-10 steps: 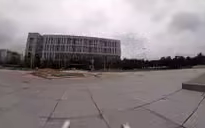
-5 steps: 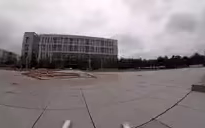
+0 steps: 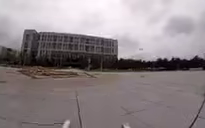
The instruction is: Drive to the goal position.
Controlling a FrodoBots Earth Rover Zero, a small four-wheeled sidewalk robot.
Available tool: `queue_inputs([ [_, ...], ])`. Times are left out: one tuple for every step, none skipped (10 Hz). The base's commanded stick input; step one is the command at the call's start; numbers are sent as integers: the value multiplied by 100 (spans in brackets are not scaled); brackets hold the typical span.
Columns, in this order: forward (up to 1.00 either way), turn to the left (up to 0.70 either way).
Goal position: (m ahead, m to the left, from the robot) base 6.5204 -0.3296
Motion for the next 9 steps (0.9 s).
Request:
queue_inputs([
  [100,0],
  [100,0],
  [100,0],
  [100,0],
  [100,0],
  [100,0],
  [100,0],
  [100,0],
  [100,0],
])
